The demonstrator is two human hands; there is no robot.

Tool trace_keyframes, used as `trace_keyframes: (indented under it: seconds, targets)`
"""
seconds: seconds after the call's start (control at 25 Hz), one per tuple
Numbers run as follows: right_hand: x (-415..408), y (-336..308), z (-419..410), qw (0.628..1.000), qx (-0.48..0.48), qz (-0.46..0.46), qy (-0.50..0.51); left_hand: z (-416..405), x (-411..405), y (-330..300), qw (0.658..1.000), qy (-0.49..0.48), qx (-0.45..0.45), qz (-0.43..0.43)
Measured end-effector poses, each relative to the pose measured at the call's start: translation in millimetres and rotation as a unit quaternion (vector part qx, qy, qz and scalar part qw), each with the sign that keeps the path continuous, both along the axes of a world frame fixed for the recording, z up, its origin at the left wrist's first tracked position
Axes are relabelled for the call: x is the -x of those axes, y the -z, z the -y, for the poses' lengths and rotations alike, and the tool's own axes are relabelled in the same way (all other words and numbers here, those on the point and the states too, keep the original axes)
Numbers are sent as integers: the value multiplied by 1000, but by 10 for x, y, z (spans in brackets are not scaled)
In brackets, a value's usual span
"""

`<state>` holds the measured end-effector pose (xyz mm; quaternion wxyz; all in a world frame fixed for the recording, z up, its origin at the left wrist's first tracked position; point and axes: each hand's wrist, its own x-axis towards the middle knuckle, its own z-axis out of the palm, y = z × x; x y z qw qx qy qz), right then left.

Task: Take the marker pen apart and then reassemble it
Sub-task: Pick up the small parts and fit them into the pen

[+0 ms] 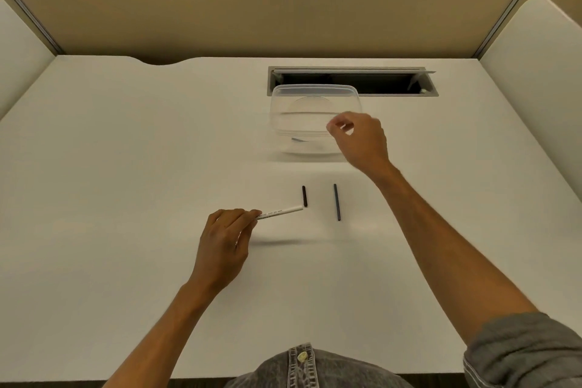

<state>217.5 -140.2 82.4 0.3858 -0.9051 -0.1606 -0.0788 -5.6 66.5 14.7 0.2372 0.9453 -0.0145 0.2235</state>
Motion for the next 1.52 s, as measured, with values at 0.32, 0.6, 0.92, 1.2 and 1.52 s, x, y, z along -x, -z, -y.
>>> trace_keyframes:
  seconds: [0.32, 0.6, 0.92, 1.2, 1.52]
  targets:
    - [694, 631, 354, 989, 59, -108, 82, 91, -91, -111, 1000, -3, -2, 9]
    - [890, 784, 299, 978, 124, -127, 112, 184, -150, -132, 1000, -3, 0, -1]
    - [872, 822, 285, 973, 195, -95, 80, 181, -167, -181, 1000, -14, -8, 6]
    - [944, 665, 411, 976, 36, -180, 114, 188, -131, -230, 1000, -15, -6, 10]
    - [1113, 278, 558, 946, -248, -207, 36, 257, -159, -297, 999, -23, -5, 30]
